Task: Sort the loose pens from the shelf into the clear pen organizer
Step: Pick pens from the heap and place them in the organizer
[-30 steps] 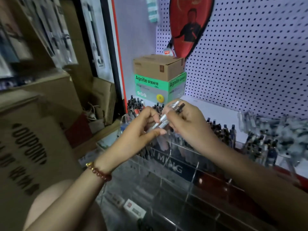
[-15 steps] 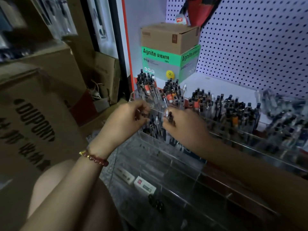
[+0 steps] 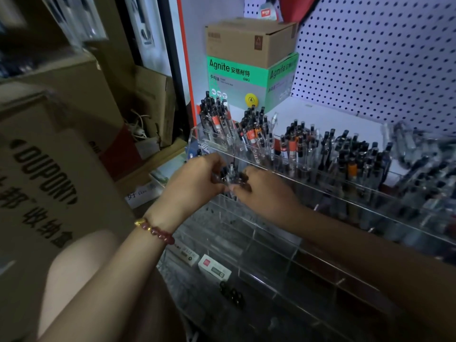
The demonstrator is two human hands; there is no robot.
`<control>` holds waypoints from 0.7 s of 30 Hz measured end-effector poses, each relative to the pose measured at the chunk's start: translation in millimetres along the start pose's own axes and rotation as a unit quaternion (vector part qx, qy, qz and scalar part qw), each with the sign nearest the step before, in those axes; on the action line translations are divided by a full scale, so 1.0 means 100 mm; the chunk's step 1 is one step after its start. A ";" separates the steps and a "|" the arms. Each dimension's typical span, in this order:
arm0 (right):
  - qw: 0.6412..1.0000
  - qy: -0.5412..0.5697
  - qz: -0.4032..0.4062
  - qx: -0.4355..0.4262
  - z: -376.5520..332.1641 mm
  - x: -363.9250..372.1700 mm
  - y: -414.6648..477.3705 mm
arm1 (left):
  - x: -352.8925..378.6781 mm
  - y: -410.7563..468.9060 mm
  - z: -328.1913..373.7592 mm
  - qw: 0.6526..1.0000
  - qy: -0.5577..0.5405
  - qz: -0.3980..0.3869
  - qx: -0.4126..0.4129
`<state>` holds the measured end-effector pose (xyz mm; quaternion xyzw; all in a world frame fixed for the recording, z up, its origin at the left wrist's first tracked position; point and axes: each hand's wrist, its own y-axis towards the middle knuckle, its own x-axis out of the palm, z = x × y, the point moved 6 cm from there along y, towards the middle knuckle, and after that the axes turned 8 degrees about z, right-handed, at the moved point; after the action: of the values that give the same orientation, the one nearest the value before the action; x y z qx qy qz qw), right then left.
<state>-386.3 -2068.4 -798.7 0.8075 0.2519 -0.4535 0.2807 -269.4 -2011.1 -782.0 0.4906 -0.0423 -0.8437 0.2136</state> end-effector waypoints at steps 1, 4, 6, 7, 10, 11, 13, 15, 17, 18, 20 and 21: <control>0.999 0.027 -0.022 0.012 0.02 0.03 0.00 | 0.01 0.00 -0.01 1.000 0.001 -0.005 -0.001; 0.993 0.075 -0.081 0.034 0.07 0.13 -0.02 | 0.05 0.00 -0.04 1.000 -0.009 -0.010 -0.004; 0.994 0.067 -0.085 0.032 0.08 0.16 -0.02 | 0.05 0.01 -0.05 1.000 -0.015 0.001 -0.009; 0.994 0.065 -0.078 0.035 0.09 0.16 -0.01 | 0.06 0.01 -0.05 1.000 -0.017 0.007 -0.011; 0.996 0.067 -0.052 0.038 0.09 0.15 0.00 | 0.09 0.02 -0.06 1.000 -0.023 0.006 -0.017; 0.997 0.050 -0.042 0.032 0.08 0.14 0.00 | 0.10 0.02 -0.06 0.999 -0.028 0.004 -0.019; 1.000 0.003 -0.019 0.011 0.06 0.12 -0.01 | 0.11 0.01 -0.07 0.999 -0.034 0.004 -0.023; 1.000 -0.008 -0.002 0.001 0.06 0.11 -0.02 | 0.11 0.01 -0.06 0.999 -0.031 0.014 -0.026; 1.000 -0.003 0.004 -0.001 0.06 0.13 -0.01 | 0.11 0.02 -0.07 0.999 -0.024 0.029 -0.025; 1.000 -0.002 0.002 -0.002 0.07 0.13 -0.01 | 0.11 0.02 -0.07 0.999 -0.020 0.032 -0.027; 1.000 -0.002 -0.008 -0.005 0.08 0.15 -0.01 | 0.12 0.03 -0.08 0.999 -0.016 0.030 -0.032; 1.000 -0.005 -0.014 -0.008 0.08 0.16 -0.01 | 0.13 0.03 -0.09 0.999 -0.016 0.026 -0.033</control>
<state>-383.9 -2070.9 -816.1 0.7995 0.2657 -0.4590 0.2819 -266.4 -2017.6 -795.9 0.4683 -0.0305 -0.8465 0.2513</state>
